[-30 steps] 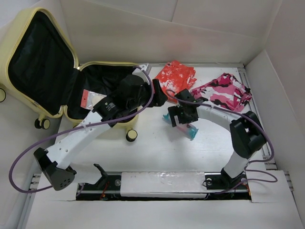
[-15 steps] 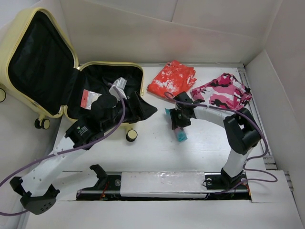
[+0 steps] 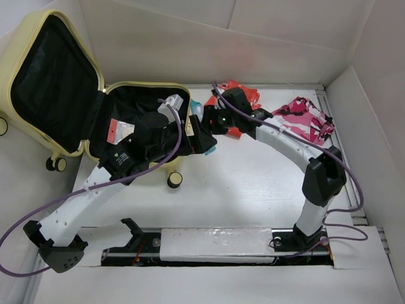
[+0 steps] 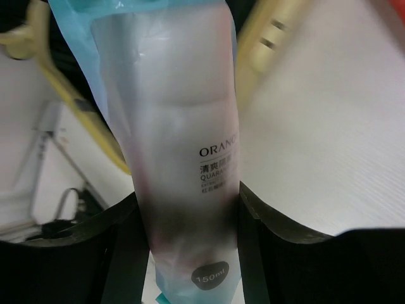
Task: Pack the luggage
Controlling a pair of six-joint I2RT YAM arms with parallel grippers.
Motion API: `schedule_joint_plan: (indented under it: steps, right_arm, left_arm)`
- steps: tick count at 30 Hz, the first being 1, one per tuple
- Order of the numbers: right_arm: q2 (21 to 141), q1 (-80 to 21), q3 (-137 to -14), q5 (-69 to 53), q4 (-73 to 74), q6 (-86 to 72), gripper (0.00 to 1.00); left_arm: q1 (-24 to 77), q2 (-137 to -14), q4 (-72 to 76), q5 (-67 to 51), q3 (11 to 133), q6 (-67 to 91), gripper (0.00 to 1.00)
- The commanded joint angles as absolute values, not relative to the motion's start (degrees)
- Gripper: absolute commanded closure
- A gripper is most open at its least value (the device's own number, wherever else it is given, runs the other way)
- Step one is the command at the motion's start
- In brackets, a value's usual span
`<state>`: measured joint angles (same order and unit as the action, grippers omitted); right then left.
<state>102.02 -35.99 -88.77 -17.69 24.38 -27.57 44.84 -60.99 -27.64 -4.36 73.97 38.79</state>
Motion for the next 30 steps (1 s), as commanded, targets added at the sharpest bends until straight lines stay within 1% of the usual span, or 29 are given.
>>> schedule_joint_plan:
  steps: [1, 2, 4, 6, 7, 8, 10, 12, 14, 15, 18, 19, 21, 23, 25, 27, 28, 29, 30]
  right_arm:
    - [108.4, -38.9, -95.1, -26.4, 10.7, -34.4, 0.78]
    - [110.6, -39.5, -96.6, -26.4, 9.2, -36.7, 0.78]
    - [115.2, -41.3, -102.8, -26.9, 5.8, -38.6, 0.78]
    - [121.7, -43.2, -107.6, -26.9, 5.1, -41.1, 0.77]
    - [123.7, -43.8, -112.8, -26.9, 4.5, -42.1, 0.77]
    - [127.4, -44.3, -115.1, -26.4, 4.5, -43.1, 0.75]
    - [130.3, -45.6, -118.4, -25.1, 3.3, -46.4, 0.71]
    - [133.3, -45.6, -121.3, -24.6, 2.6, -50.4, 0.58]
    - [134.0, -46.2, -120.8, -24.0, 1.2, -52.4, 0.42]
    - [134.0, -46.2, -120.8, -24.0, 0.5, -53.0, 0.28]
    - [132.4, -46.2, -119.0, -23.4, 0.5, -53.0, 0.12]
    - [131.7, -46.2, -118.5, -23.4, 0.5, -53.0, 0.09]
    - [130.0, -45.6, -116.6, -23.4, 0.0, -53.0, 0.08]
    - [125.9, -44.8, -114.5, -22.8, 0.0, -52.4, 0.08]
    - [122.0, -43.2, -110.1, -20.7, 0.0, -51.1, 0.09]
    - [115.1, -40.9, -106.1, -18.8, 0.0, -49.0, 0.11]
    - [112.5, -39.8, -101.1, -16.7, 0.0, -48.3, 0.11]
    - [107.3, -38.6, -98.2, -15.9, 0.0, -47.7, 0.13]
    - [104.5, -37.4, -95.1, -15.2, 0.0, -46.6, 0.13]
  left_arm:
    - [44.6, -60.5, -26.6, -4.5, 79.5, 35.7, 0.13]
    - [44.6, -60.6, -26.6, -3.1, 80.8, 35.2, 0.19]
    - [44.6, -61.1, -28.8, -1.2, 81.8, 35.2, 0.24]
    - [44.6, -61.7, -32.9, 3.0, 83.6, 36.1, 0.26]
    - [44.6, -62.4, -34.5, 4.7, 84.1, 36.7, 0.26]
    - [44.6, -62.4, -35.9, 6.4, 84.6, 36.7, 0.26]
    - [44.6, -62.4, -39.4, 11.6, 86.3, 38.6, 0.26]
    - [44.6, -62.4, -41.0, 14.4, 87.5, 39.2, 0.24]
    - [44.6, -62.4, -43.0, 18.4, 88.8, 41.5, 0.23]
    - [44.6, -62.4, -43.0, 19.1, 88.9, 41.5, 0.23]
    - [44.6, -63.0, -44.4, 21.4, 89.5, 43.4, 0.23]
    - [44.6, -63.7, -45.3, 22.1, 90.1, 43.9, 0.23]
    - [44.6, -64.2, -47.1, 24.7, 92.2, 44.7, 0.23]
    - [44.6, -65.6, -47.6, 26.4, 94.6, 45.3, 0.25]
    - [44.6, -66.3, -45.4, 26.5, 95.9, 43.7, 0.26]
    - [44.6, -68.0, -45.4, 23.9, 99.5, 43.1, 0.28]
    - [44.6, -69.2, -45.4, 22.8, 100.8, 43.1, 0.29]
    - [44.6, -71.8, -45.4, 21.8, 102.1, 43.1, 0.29]
    - [44.6, -73.1, -45.4, 18.9, 104.0, 43.1, 0.29]
